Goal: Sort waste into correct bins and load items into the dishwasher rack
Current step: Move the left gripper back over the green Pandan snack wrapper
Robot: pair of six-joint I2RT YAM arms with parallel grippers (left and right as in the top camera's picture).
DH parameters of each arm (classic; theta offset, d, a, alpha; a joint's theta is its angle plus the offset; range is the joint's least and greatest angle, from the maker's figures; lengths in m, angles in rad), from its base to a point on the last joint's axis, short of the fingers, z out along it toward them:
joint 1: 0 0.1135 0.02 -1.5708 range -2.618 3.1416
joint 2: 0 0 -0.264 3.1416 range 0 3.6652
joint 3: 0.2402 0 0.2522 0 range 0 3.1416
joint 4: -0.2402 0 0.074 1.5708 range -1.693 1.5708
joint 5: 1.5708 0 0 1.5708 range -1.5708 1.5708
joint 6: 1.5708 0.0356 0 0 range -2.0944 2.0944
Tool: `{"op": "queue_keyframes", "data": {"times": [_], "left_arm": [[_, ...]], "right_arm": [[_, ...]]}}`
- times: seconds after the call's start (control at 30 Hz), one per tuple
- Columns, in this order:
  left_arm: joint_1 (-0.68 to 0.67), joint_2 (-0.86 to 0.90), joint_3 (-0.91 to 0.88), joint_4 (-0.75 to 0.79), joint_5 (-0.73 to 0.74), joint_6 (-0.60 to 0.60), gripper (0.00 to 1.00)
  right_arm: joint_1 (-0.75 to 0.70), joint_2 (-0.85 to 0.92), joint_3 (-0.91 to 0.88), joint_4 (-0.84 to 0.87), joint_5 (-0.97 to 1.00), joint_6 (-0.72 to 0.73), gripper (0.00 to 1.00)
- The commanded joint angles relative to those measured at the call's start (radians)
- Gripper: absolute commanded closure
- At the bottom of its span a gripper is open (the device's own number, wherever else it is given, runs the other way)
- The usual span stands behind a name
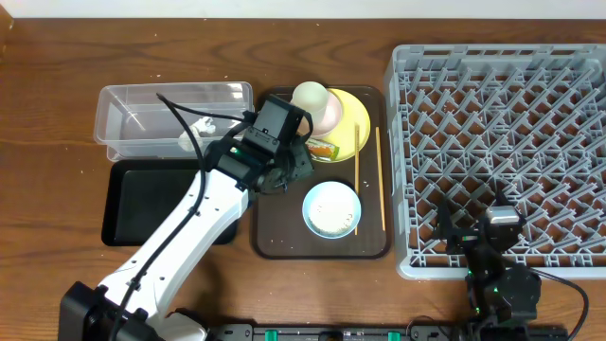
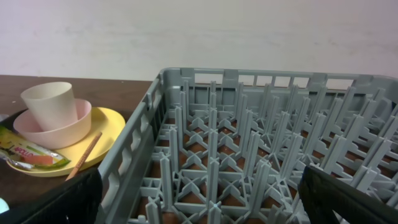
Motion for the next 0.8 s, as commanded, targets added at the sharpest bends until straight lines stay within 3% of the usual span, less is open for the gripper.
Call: {"op": "queue_keyframes", "data": {"times": [0.0, 0.07, 0.2, 0.43, 0.5, 0.77], "left_arm": [[-0.005, 0.011, -0.004, -0.003, -0.053, -0.005, 0.8], [-0.005, 0.013, -0.004, -0.003, -0.058, -0.004, 0.91], [-0.005, 0.013, -0.005, -0.005, -0.06, 0.016, 0.92], [-0.008, 0.013, -0.005, -0.006, -0.059, 0.083, 0.7], [-0.015, 0.013, -0.005, -0.006, -0.06, 0.083, 0.58], [-0.023, 0.013, -0.005, -0.006, -0.12, 0.083, 0.52]], "right_arm": [[0.0, -0.005, -0.001, -0.004, 0.006, 0.014, 0.01], [0.0, -0.005, -0.001, -0.004, 0.006, 0.014, 0.01], [0.0, -0.005, -0.001, -0.004, 0.006, 0.014, 0.01], [0.0, -0.005, -0.001, -0.004, 0.006, 0.014, 0.01], [0.0, -0.005, -0.001, -0.004, 0.006, 0.013, 0.01], [0.0, -0.005, -0.001, -0.004, 0.006, 0.013, 0.01]]}}
